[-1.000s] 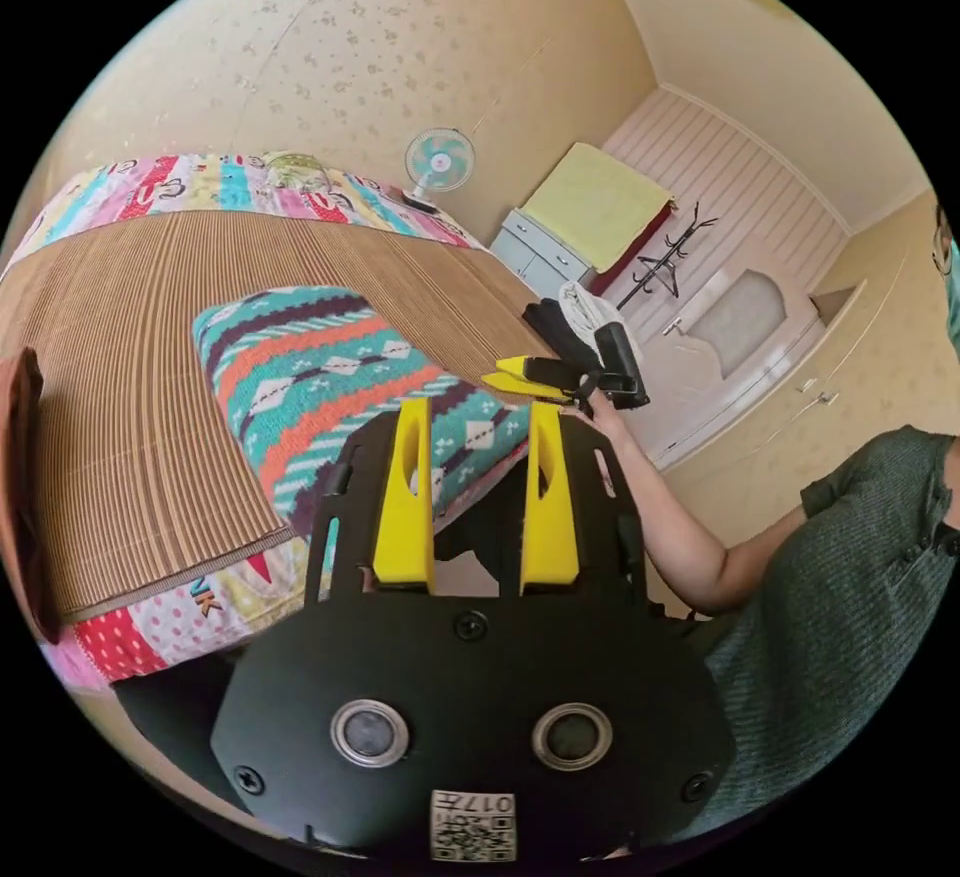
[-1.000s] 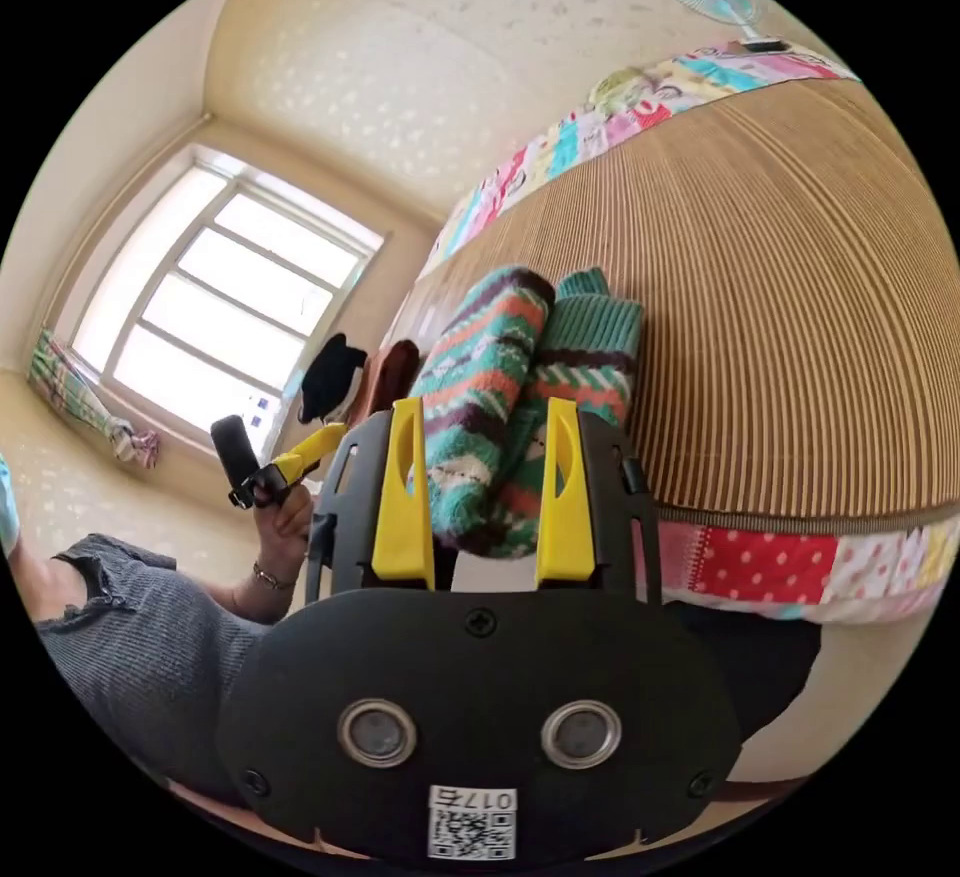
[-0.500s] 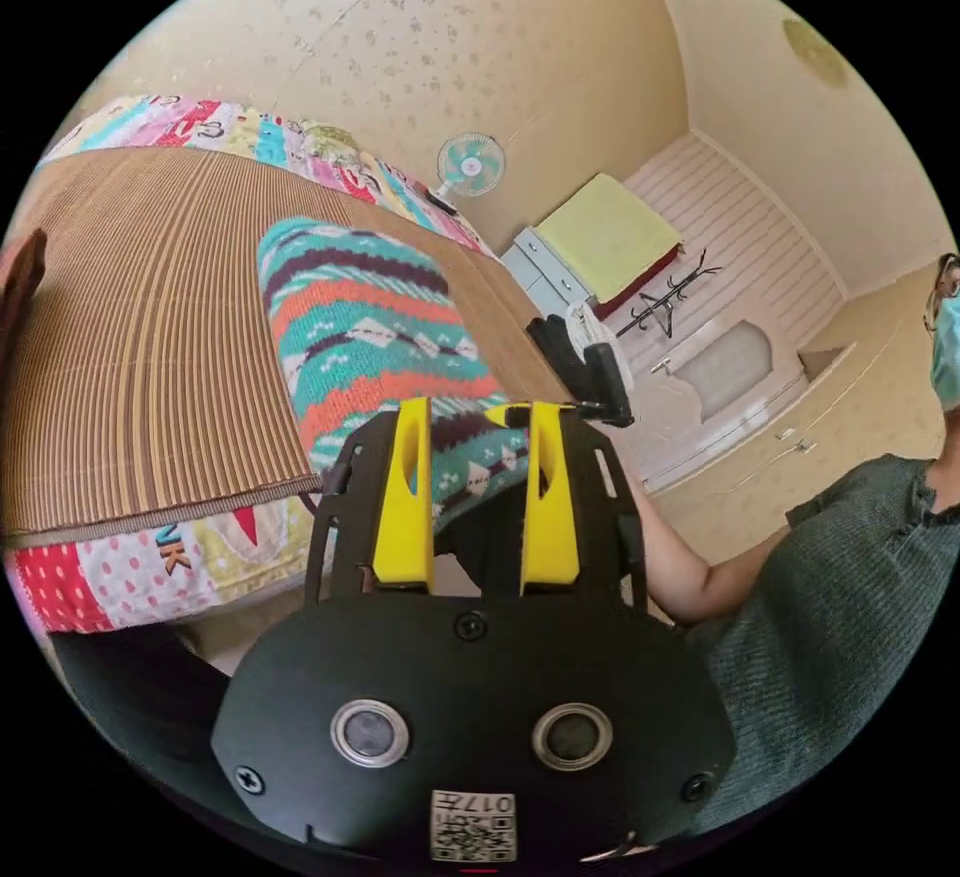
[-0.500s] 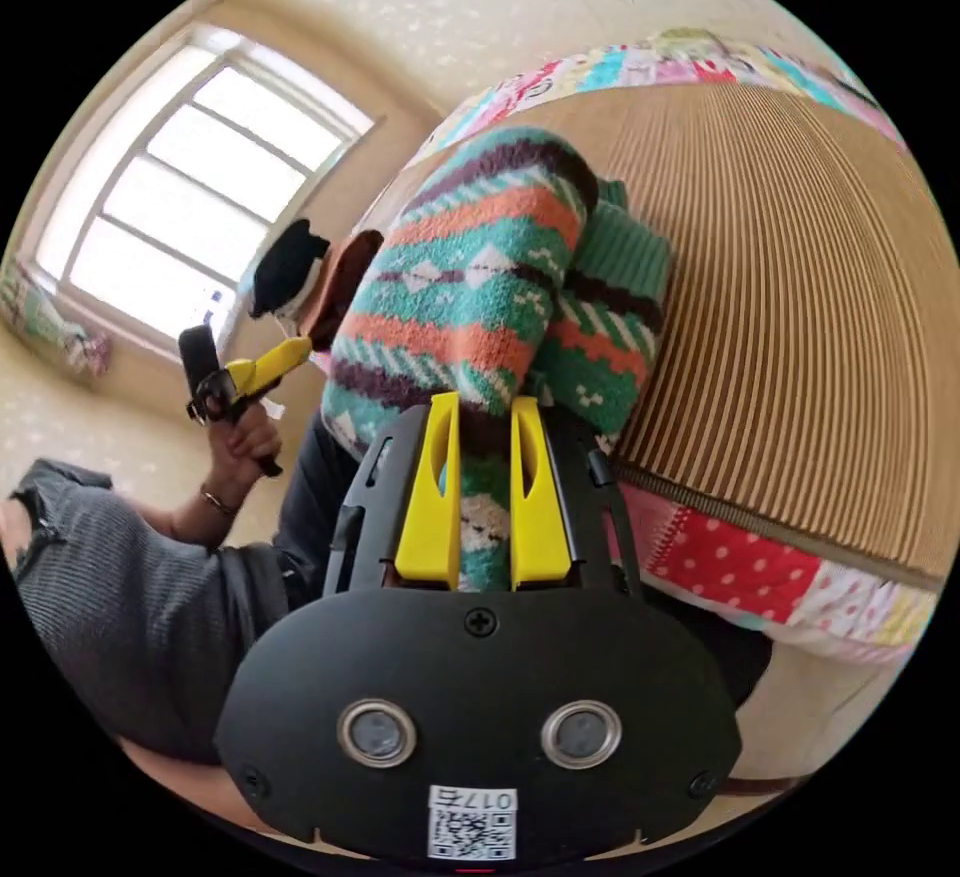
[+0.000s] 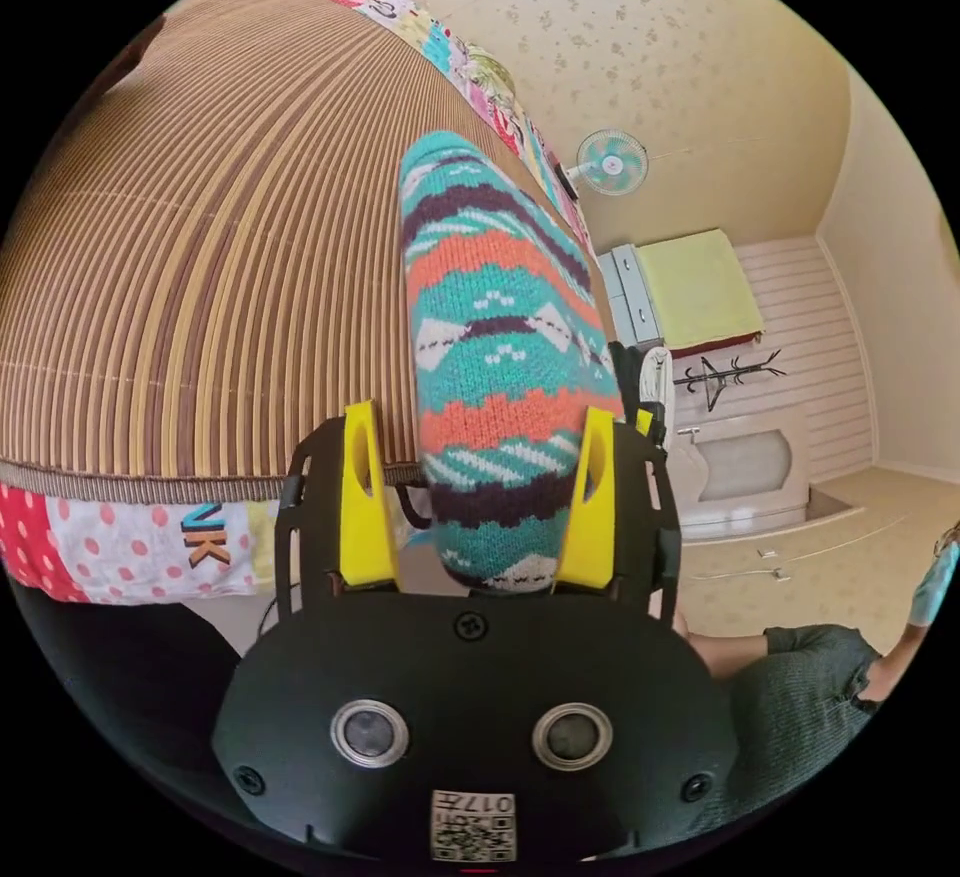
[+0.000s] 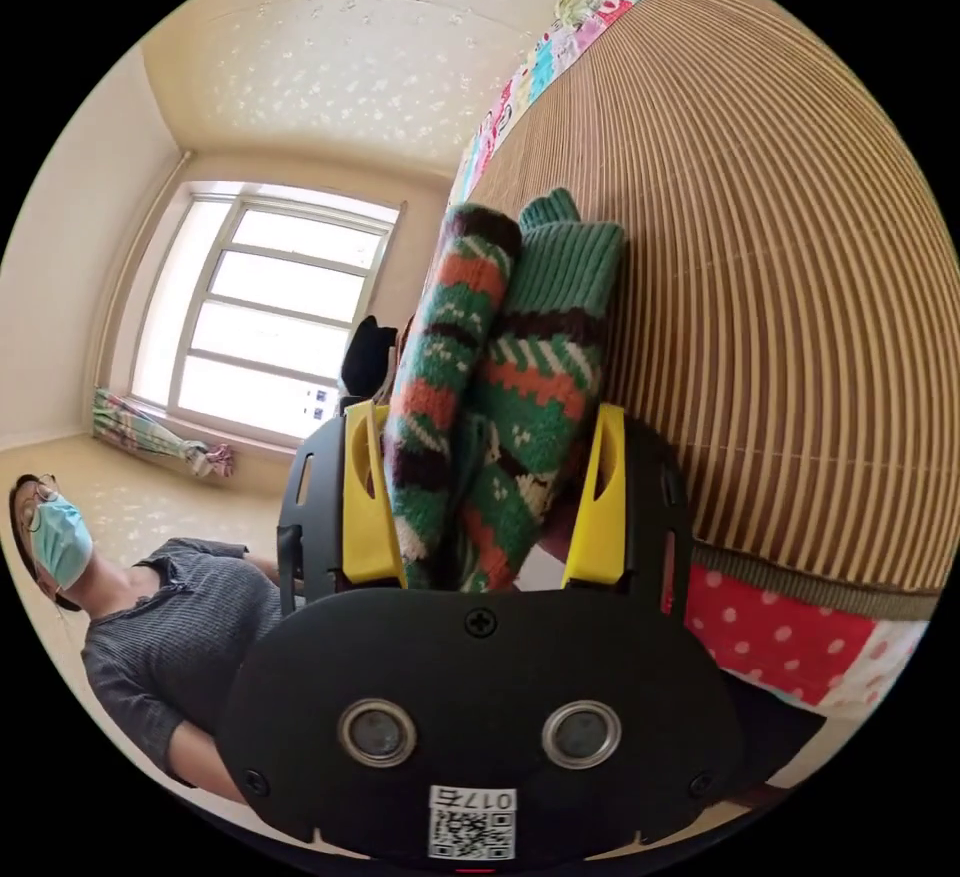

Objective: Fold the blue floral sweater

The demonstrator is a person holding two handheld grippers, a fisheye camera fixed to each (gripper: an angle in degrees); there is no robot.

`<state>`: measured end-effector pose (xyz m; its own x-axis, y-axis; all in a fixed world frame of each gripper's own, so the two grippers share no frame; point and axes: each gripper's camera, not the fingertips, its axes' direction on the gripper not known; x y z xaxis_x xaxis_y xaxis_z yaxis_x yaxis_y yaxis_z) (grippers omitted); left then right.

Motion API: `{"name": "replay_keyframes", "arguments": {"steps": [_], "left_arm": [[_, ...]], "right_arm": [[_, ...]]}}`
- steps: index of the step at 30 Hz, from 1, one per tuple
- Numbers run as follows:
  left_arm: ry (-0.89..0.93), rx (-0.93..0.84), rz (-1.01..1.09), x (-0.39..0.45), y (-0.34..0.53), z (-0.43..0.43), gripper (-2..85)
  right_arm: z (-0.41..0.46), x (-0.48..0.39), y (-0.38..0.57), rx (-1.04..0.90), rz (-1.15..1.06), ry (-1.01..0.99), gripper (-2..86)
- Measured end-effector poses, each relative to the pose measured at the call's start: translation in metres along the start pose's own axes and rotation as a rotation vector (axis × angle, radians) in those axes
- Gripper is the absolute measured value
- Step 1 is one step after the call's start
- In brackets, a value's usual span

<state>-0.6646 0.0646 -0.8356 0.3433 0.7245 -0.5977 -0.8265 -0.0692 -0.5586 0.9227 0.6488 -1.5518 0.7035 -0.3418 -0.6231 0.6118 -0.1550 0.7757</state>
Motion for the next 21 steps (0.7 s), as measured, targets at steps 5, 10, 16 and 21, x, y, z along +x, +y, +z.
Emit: {"name": "replay_keyframes", "arguments": {"steps": [5, 10, 16, 21], "left_arm": [[0.214, -0.05, -0.048, -0.03, 0.003, 0.0, 22.9], [0.108, 0.117, 0.036, -0.012, 0.005, -0.112, 21.8], [-0.125, 0.29, 0.211, 0.026, -0.01, -0.322, 21.8], [-0.407, 0.461, 0.142, 0.02, -0.017, -0.464, 21.7]], "right_arm": [[0.043, 0.009, 0.002, -0.124, 0.048, -0.132, 22.0], [0.1, -0.027, 0.001, -0.266, -0.026, -0.252, 18.2], [0.227, -0.155, -0.032, -0.369, -0.293, -0.269, 17.3], [0.345, -0.25, -0.072, -0.38, -0.363, -0.327, 17.3]]}}
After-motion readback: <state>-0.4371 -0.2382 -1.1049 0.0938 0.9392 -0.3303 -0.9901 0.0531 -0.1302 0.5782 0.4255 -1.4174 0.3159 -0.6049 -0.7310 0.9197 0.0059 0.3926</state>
